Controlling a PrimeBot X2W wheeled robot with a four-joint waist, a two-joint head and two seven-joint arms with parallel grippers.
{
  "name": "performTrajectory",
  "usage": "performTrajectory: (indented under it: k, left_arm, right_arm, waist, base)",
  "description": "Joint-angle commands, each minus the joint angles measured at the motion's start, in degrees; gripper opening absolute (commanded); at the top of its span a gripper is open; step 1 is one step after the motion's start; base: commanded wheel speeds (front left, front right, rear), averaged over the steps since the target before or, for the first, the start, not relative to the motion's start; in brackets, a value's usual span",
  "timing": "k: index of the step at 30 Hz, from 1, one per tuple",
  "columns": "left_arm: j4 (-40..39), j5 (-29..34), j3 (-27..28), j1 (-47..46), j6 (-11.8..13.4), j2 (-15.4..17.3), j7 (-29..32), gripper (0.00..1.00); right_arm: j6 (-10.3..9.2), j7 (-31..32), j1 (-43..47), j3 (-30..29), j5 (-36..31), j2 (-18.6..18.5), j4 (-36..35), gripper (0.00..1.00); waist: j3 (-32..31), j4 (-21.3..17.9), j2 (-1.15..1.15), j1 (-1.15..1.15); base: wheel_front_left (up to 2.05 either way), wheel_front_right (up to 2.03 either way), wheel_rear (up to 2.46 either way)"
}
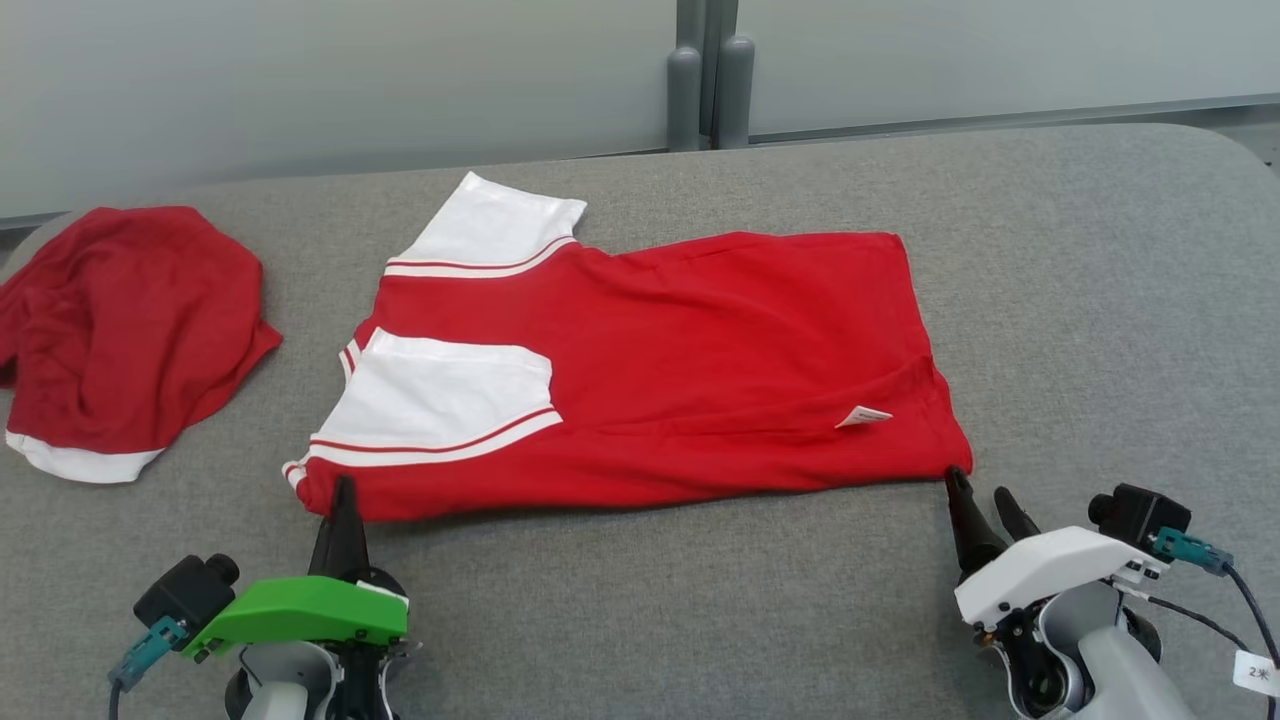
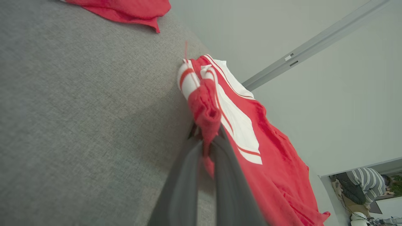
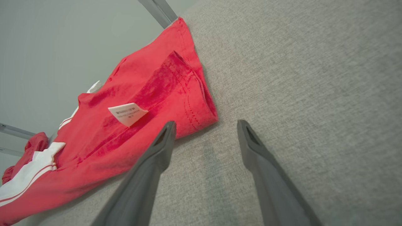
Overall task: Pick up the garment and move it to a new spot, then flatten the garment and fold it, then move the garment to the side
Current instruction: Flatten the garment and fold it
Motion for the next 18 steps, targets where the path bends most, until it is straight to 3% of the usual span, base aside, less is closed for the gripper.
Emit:
performTrajectory:
  k: [1,12,13,14,15,16,17,18]
  left_arm:
    - [-0.6,0.2,0.0,0.6,0.3,0.3,0.2,0.00]
    - [-2.7,-0.1,-1.2,0.8,1.6,0.3,0.6,0.00]
    - [-2.8,-0.1,-1.3,0.7,1.7,0.3,0.6,0.00]
    - [-2.8,-0.2,-1.3,0.7,1.7,0.3,0.6,0.00]
    - [-2.9,-0.2,-1.3,0.7,1.7,0.3,0.5,0.00]
    - [-3.0,-0.1,-1.4,0.7,1.6,0.3,0.4,0.00]
    - [-3.3,-0.1,-1.4,0.7,1.5,0.3,0.3,0.00]
    - [-3.9,0.1,-1.5,1.1,1.2,0.5,0.1,0.00]
  right_arm:
    - [0.02,-0.3,-1.4,0.4,0.6,-0.2,1.4,1.00]
    - [0.01,0.1,-12.2,4.5,7.7,-0.1,18.2,1.00]
    - [0.00,-0.3,-12.8,4.9,8.0,-0.1,19.3,0.84]
    - [-0.02,-0.9,-13.5,5.2,8.1,-0.1,20.1,0.50]
    - [-0.02,-1.5,-14.3,5.6,8.5,-0.1,20.7,0.38]
    - [-0.02,-2.1,-14.8,5.9,8.9,-0.1,20.9,0.14]
    - [-0.01,-2.7,-15.3,6.2,9.2,-0.1,21.0,0.00]
    - [0.00,-4.0,-15.9,6.5,9.2,-0.2,21.0,0.00]
  waist:
    - [0.3,0.3,0.18,0.00]
    - [1.5,1.7,0.18,0.00]
    - [1.6,1.8,0.18,0.00]
    - [1.6,1.8,0.18,0.00]
    - [1.6,1.9,0.18,0.00]
    - [1.6,1.9,0.18,0.00]
    - [1.5,1.9,0.18,0.00]
    - [1.4,1.8,0.18,0.00]
  base:
    - [0.00,0.00,0.00]
    - [0.00,0.00,0.00]
    - [0.00,0.00,0.00]
    - [0.00,0.00,0.00]
    - [0.00,0.00,0.00]
    - [0.00,0.00,0.00]
    - [0.00,0.00,0.00]
    - [0.00,0.00,0.00]
